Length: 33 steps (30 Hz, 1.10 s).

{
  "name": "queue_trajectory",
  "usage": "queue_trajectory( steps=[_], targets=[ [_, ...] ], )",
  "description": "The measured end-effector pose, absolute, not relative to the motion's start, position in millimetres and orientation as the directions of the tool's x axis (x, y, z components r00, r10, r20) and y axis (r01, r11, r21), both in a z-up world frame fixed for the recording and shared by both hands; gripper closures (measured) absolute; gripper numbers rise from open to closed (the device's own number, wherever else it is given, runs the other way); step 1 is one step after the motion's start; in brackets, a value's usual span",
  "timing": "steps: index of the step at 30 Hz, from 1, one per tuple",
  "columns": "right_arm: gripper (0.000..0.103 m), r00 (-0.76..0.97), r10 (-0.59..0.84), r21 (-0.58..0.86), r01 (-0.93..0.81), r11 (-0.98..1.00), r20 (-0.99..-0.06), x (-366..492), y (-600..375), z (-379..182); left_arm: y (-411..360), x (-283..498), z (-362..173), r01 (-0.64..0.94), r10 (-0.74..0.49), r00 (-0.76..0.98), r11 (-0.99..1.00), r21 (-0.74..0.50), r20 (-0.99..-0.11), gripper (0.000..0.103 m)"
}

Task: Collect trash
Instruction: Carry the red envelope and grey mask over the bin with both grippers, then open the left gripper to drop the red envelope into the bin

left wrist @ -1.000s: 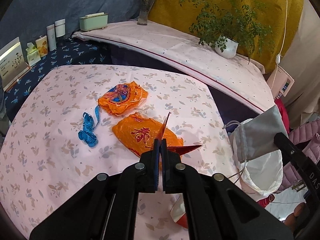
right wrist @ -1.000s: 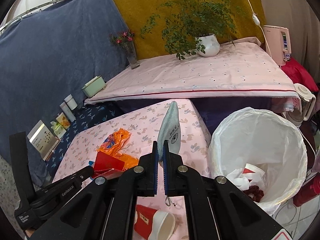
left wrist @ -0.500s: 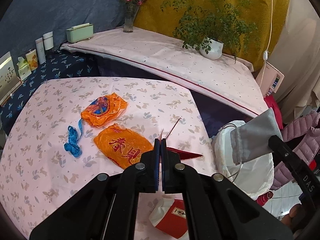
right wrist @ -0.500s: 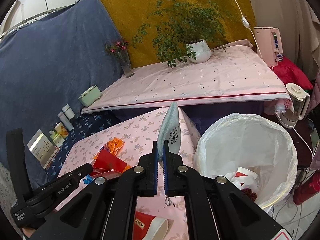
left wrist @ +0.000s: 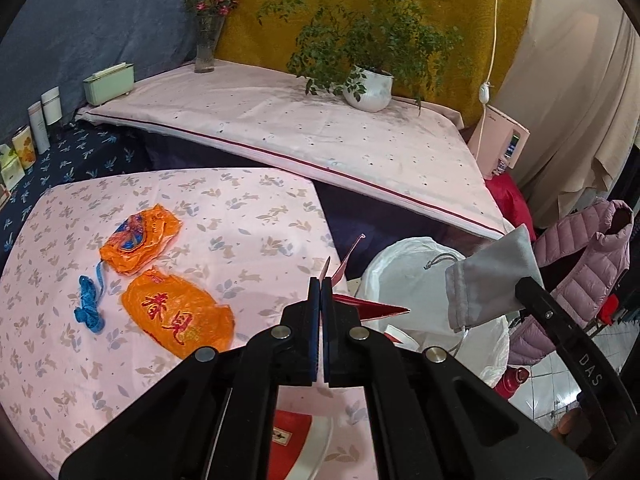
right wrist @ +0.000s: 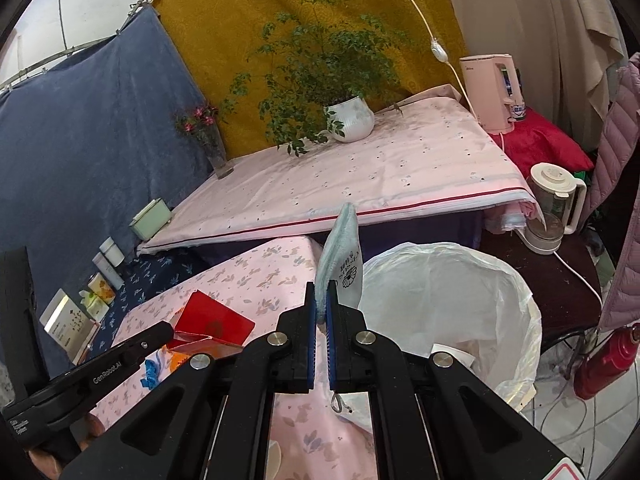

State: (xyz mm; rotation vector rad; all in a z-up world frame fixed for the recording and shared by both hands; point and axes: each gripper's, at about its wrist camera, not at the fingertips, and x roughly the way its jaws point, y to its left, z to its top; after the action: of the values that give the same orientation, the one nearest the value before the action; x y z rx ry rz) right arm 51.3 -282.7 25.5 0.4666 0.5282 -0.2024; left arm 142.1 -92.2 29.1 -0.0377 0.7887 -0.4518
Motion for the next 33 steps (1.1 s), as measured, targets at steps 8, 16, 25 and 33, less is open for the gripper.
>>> queue_trajectory(
  steps=[8,16,25,33],
  targets=[
    [0.099,0.833,-0.109,0.378,0.358,0.854,-0.542,38,-317,18,-145,139,21,0.451,-0.451,0.551,0.869,-0.203,-0.702,0.102],
    [0.099,0.818,-0.127,0.384,0.393,0.835,-0.561,31,-338,7,-180,135,7,0.499,-0.494,0.488,0.834,-0.234,-0.719,0.097],
    [0.099,0.808,-0.116,0.390,0.398,0.831,-0.577,33,-343,-3,-183,130,5,0.492,-0.473,0.514,0.846,-0.206,-0.716,0.066],
    [0.096,0.801,-0.108,0.381,0.393,0.837,-0.589,39,-338,-7,-173,133,1,0.461,-0.447,0.530,0.865,-0.198,-0.721,0.060]
  ],
)
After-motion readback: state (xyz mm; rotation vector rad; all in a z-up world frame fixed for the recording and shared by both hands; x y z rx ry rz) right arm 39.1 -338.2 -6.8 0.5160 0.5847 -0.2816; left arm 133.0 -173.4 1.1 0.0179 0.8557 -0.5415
